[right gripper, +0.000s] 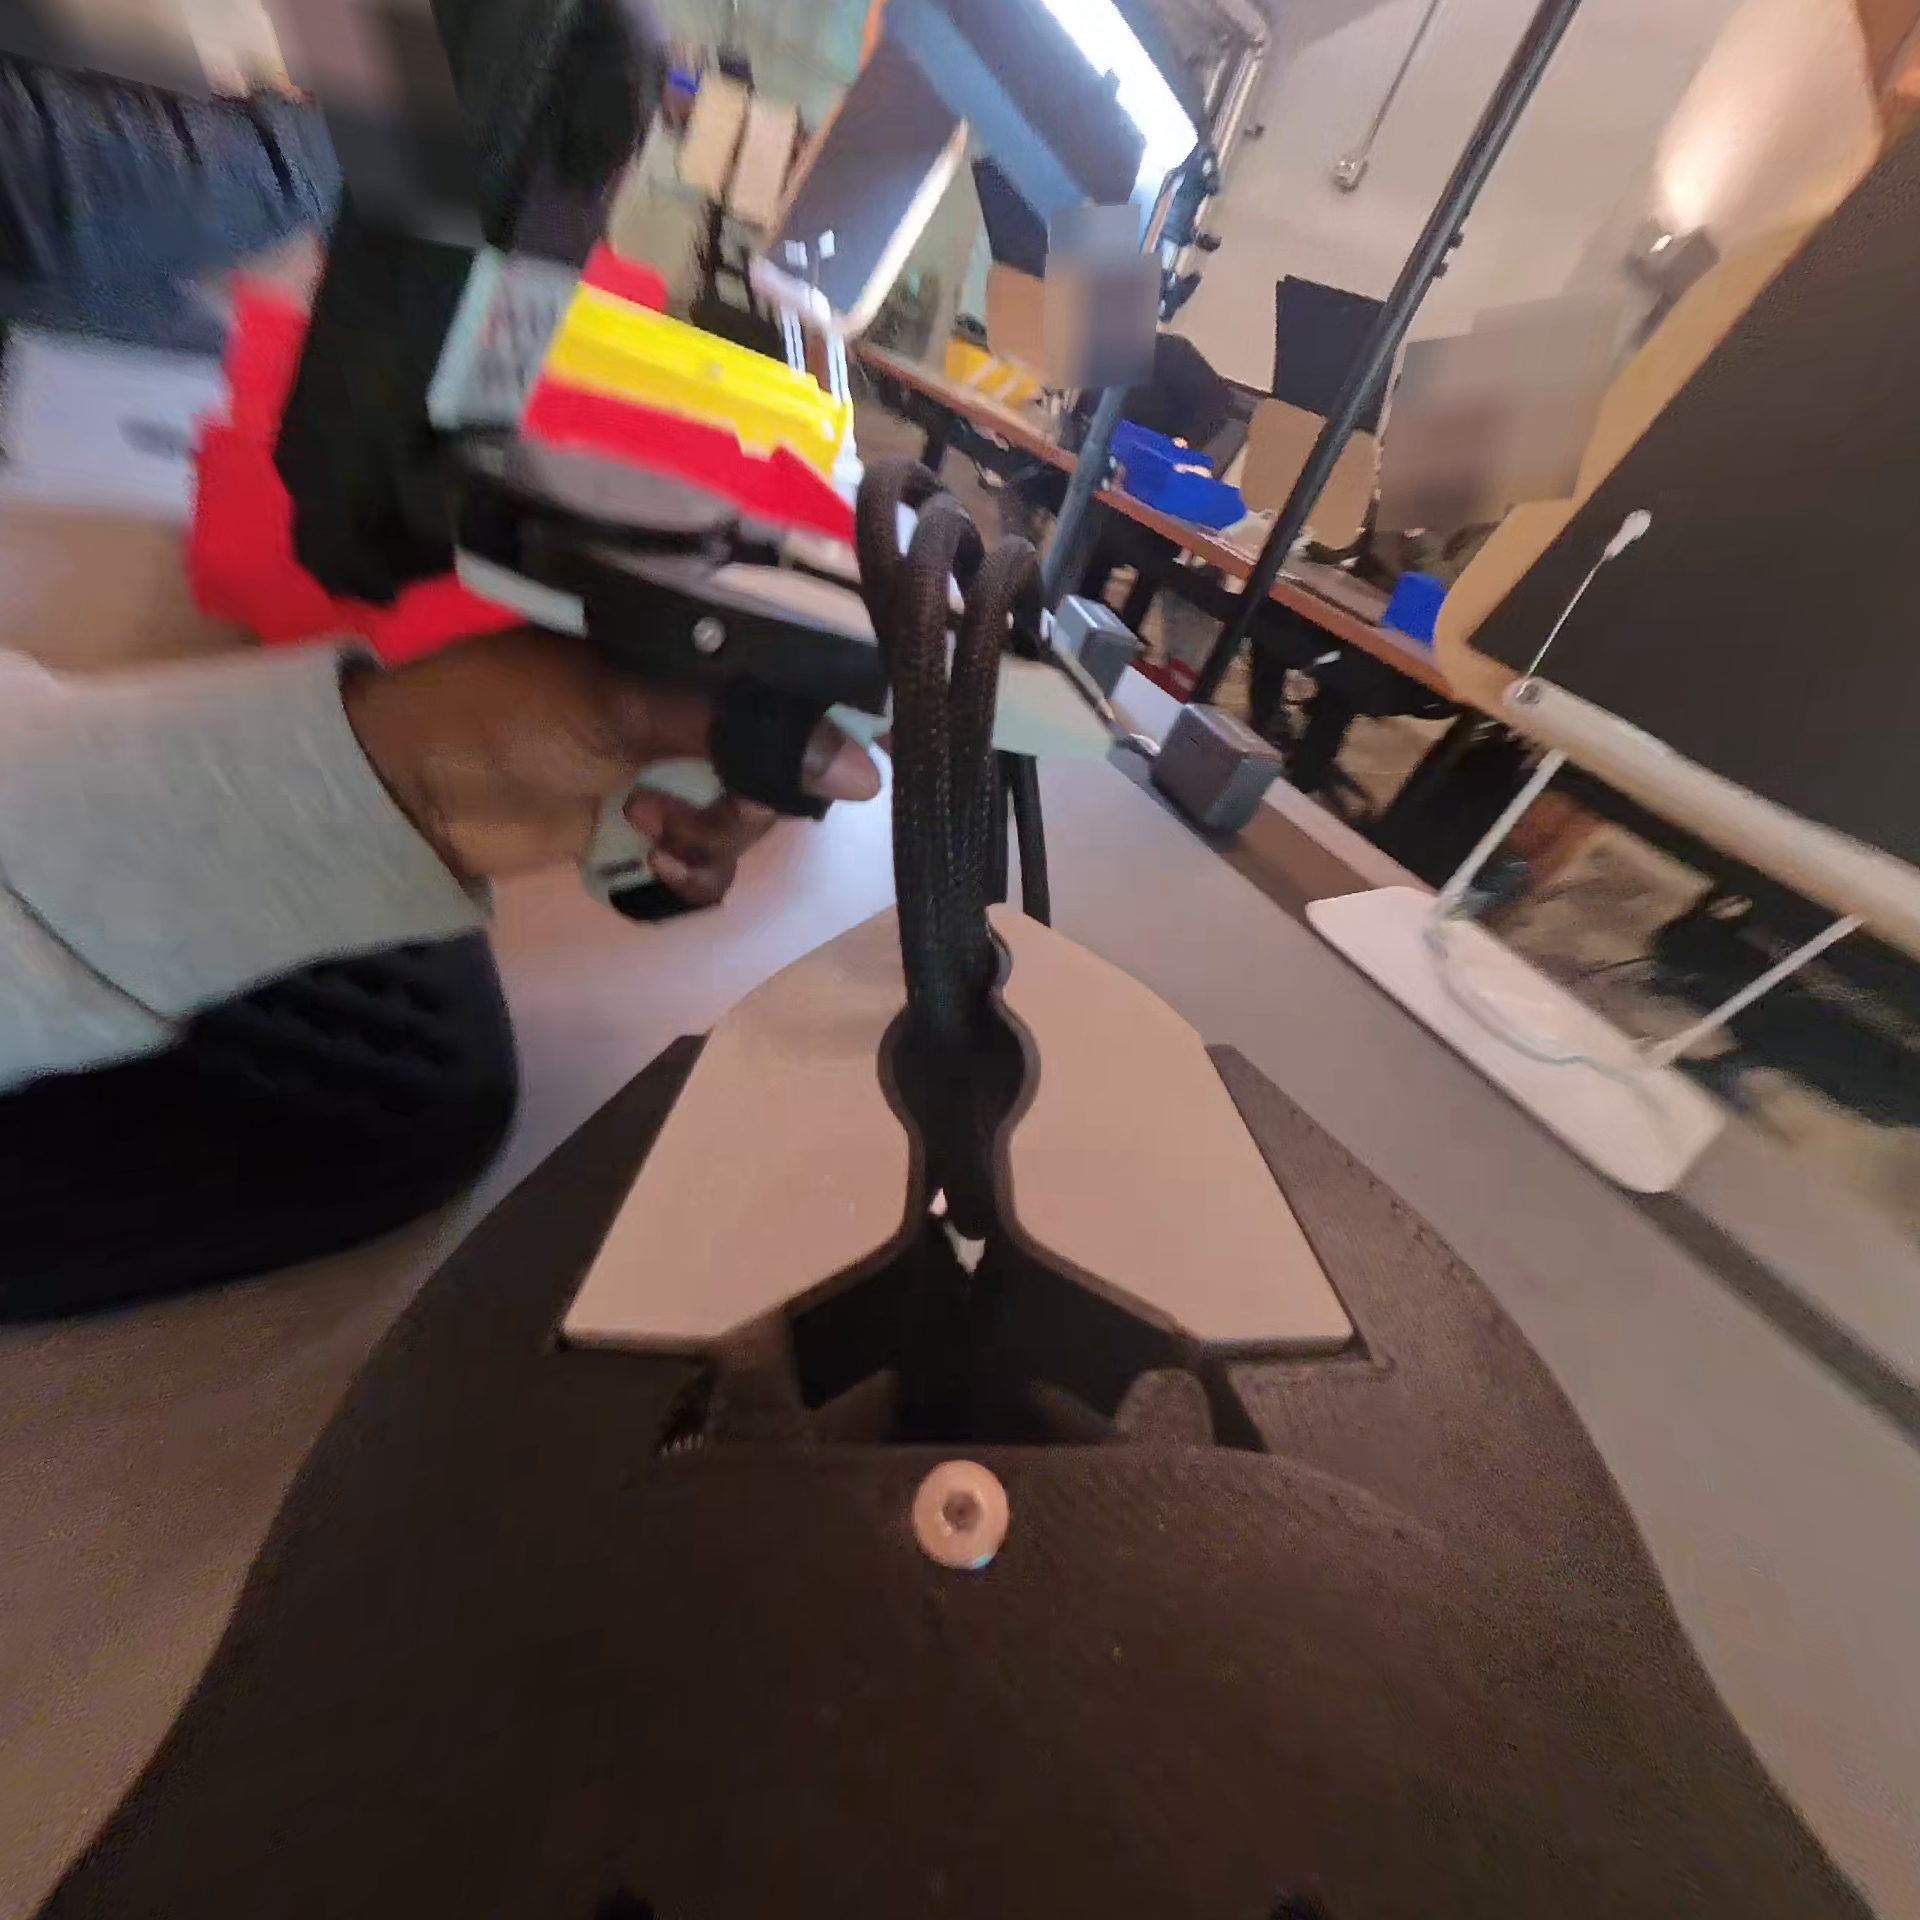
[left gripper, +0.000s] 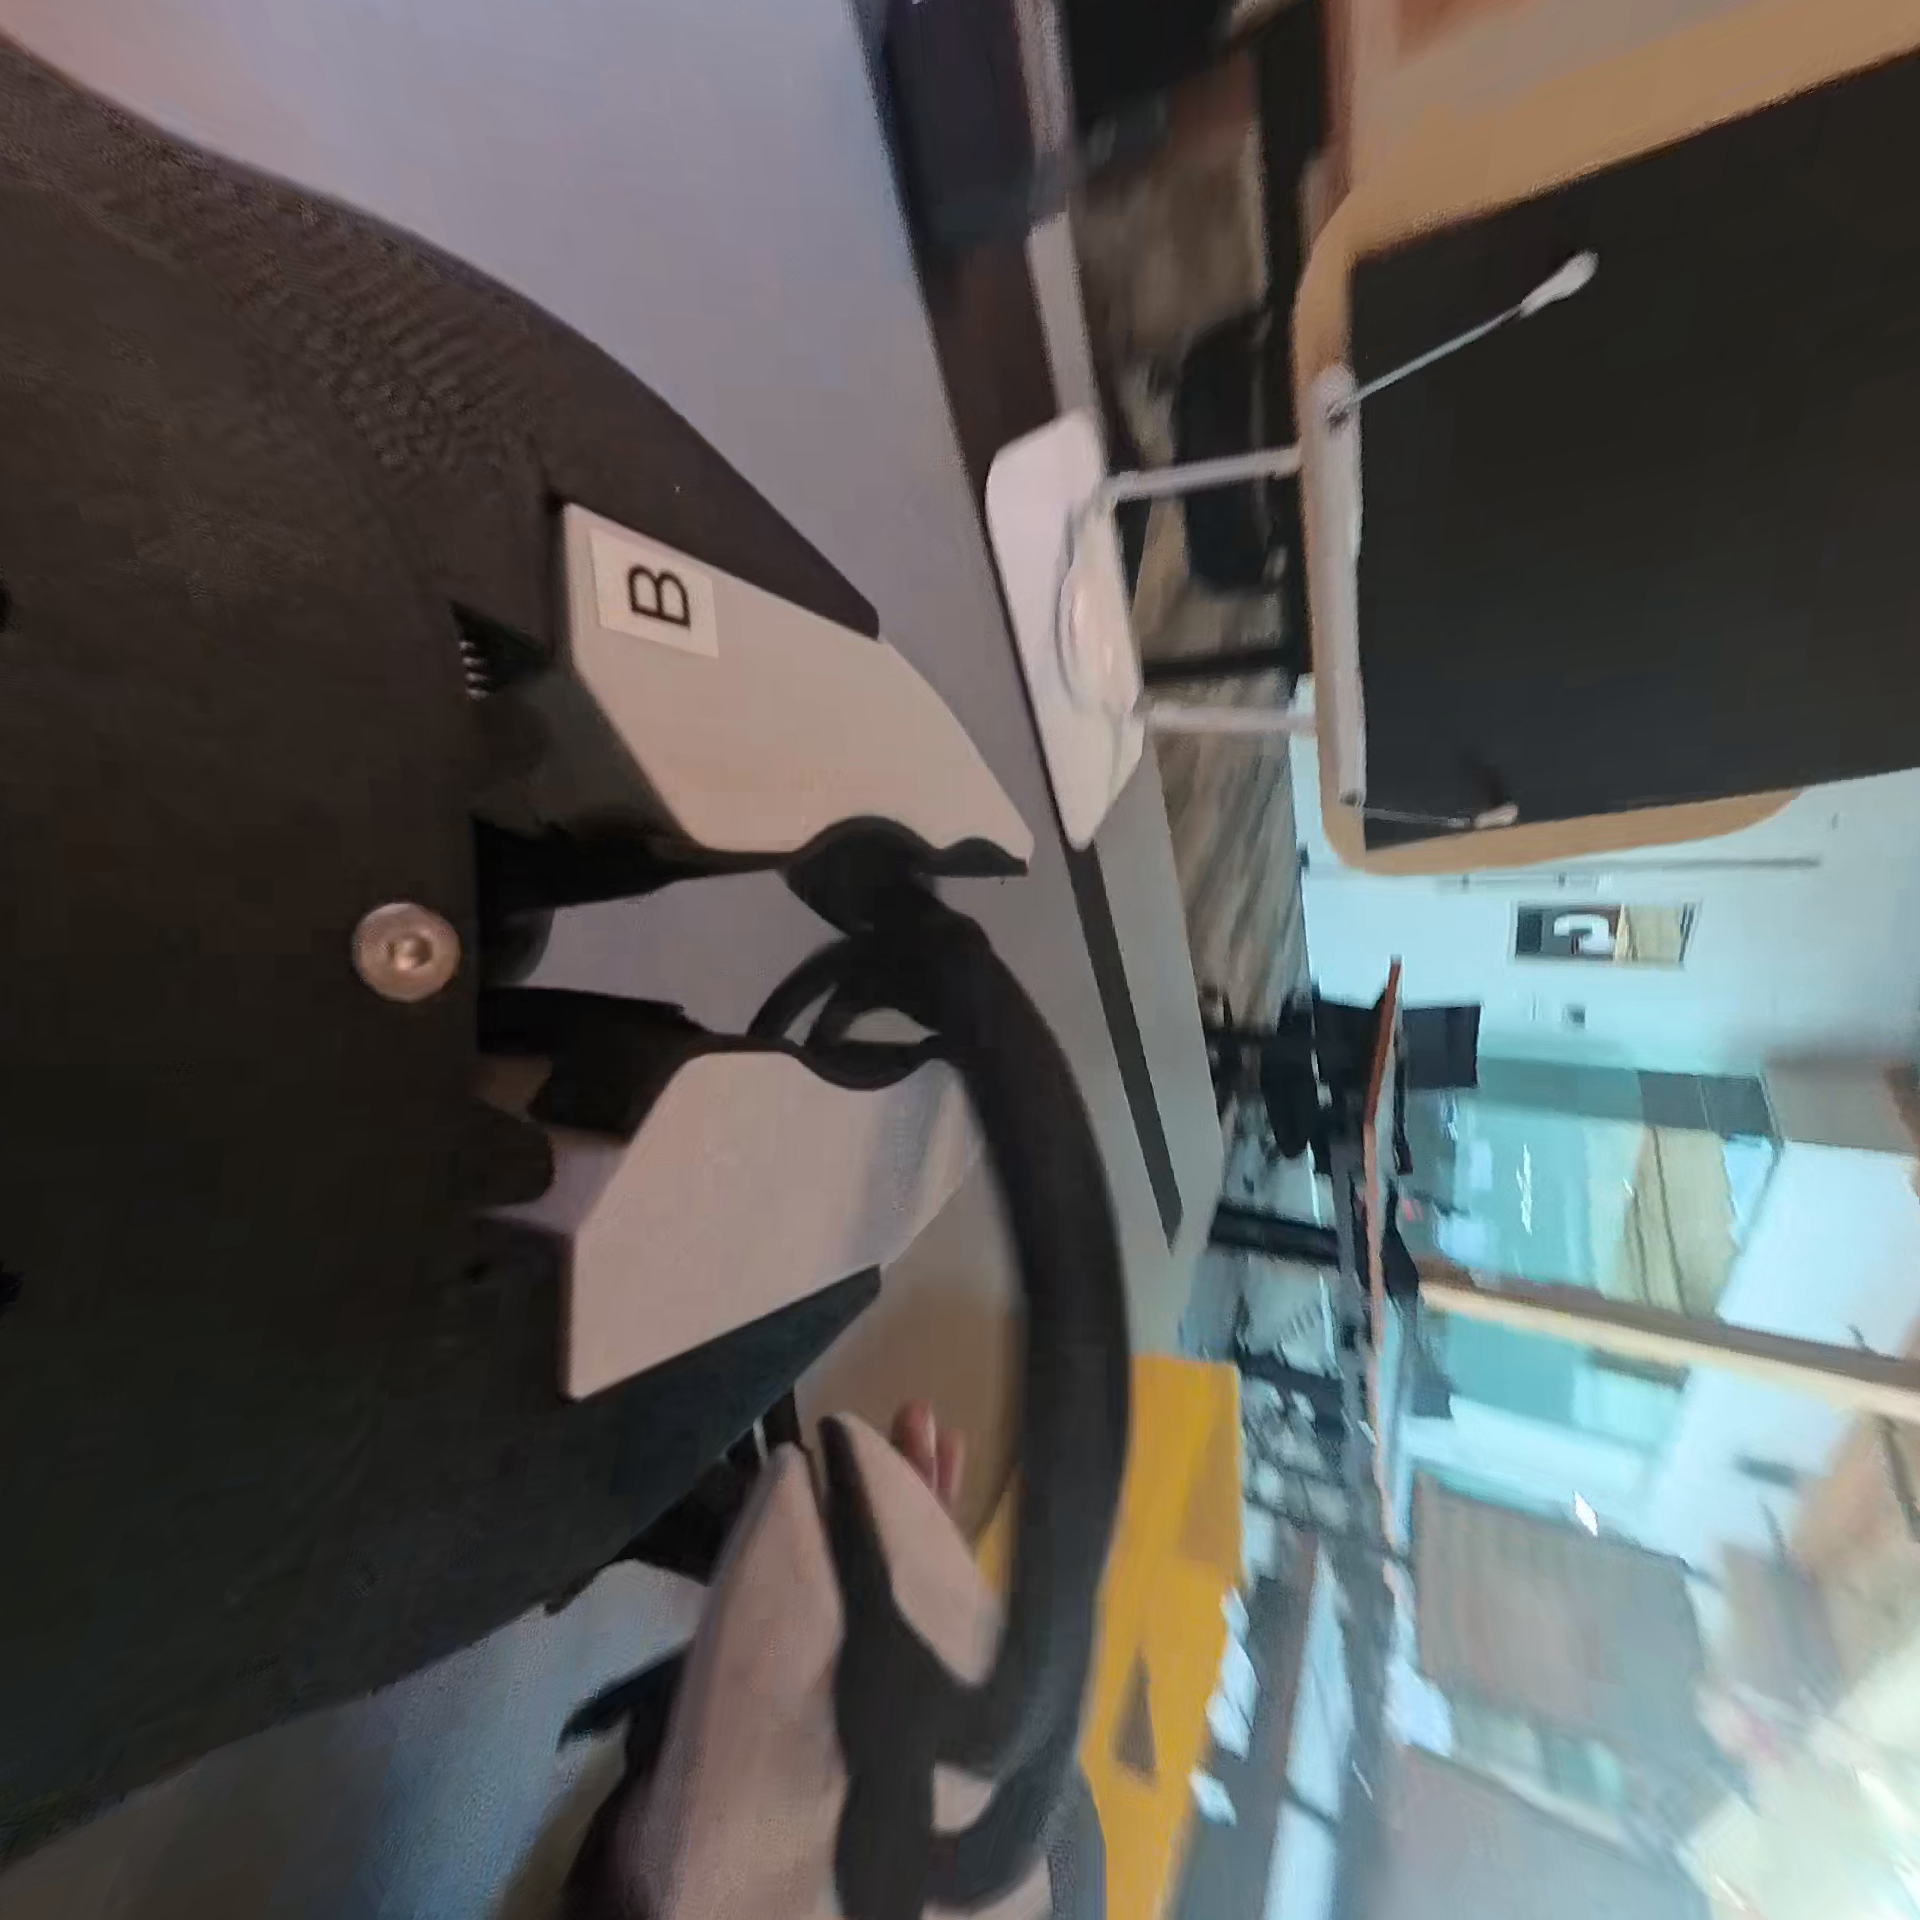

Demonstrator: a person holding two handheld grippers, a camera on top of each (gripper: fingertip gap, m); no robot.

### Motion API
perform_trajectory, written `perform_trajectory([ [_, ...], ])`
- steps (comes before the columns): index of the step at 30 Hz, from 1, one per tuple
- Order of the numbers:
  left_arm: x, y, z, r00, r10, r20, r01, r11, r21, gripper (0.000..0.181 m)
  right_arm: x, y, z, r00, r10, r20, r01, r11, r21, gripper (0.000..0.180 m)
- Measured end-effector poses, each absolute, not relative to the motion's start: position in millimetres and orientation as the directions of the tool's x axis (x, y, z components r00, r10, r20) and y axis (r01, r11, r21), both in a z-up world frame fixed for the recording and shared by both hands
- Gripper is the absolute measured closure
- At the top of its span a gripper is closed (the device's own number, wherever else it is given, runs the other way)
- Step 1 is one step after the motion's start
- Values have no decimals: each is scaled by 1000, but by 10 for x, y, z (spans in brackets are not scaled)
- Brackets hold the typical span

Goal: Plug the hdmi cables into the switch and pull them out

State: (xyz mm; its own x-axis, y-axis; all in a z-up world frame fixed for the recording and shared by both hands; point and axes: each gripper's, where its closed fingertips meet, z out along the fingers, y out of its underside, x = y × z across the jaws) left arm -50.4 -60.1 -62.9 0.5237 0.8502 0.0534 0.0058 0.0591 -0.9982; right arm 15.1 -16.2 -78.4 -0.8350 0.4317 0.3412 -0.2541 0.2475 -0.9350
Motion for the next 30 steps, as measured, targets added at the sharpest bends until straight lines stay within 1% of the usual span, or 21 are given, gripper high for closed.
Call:
perform_trajectory([
  [1, -500, -603, -622, 549, 828, 117, 34, 118, -992, 147, 143, -110, -705, -864, 426, 267, -205, 185, -961, 174],
  [2, -502, -607, -616, 562, 812, 157, 52, 155, -987, 137, 124, -53, -631, -876, 427, 224, -181, 140, -974, 175],
  [3, -501, -600, -617, 571, 804, 169, 63, 162, -985, 131, 93, 7, -574, -872, 438, 218, -183, 122, -976, 175],
  [4, -499, -587, -625, 572, 806, 152, 60, 143, -988, 130, 60, 61, -533, -857, 457, 237, -201, 125, -971, 175],
  [8, -540, -636, -665, 479, 877, -24, -24, -15, -1000, 131, -71, 323, -306, -770, 564, 300, -284, 119, -952, 175],
  [11, -600, -679, -779, 410, 902, -135, -4, -146, -989, 129, -120, 571, -61, -720, 618, 316, -328, 99, -940, 174],
  [14, -632, -680, -873, 386, 900, -204, 22, -230, -973, 129, -108, 820, 185, -688, 645, 333, -367, 87, -926, 174],
  [17, -642, -661, -911, 379, 893, -245, 24, -274, -961, 129, -135, 1089, 449, -629, 675, 386, -422, 121, -899, 174],
  [21, -665, -661, -975, 357, 881, -310, 35, -344, -938, 128, -343, 1526, 932, -483, 728, 486, -496, 229, -837, 174],
  [24, -677, -660, -1015, 357, 879, -315, 47, -354, -934, 128, -657, 1944, 1336, -392, 768, 506, -475, 302, -827, 173],
  [26, -683, -670, -1019, 354, 879, -319, 49, -358, -933, 128, -893, 2278, 1497, -330, 787, 520, -437, 361, -824, 173],
  [28, -678, -653, -1002, 359, 877, -319, 33, -354, -935, 129, -1094, 2660, 1509, -266, 811, 521, -374, 411, -831, 174],
  [30, -669, -628, -981, 365, 875, -319, 9, -346, -938, 129, -1237, 3043, 1406, -190, 836, 514, -337, 436, -835, 174],
])
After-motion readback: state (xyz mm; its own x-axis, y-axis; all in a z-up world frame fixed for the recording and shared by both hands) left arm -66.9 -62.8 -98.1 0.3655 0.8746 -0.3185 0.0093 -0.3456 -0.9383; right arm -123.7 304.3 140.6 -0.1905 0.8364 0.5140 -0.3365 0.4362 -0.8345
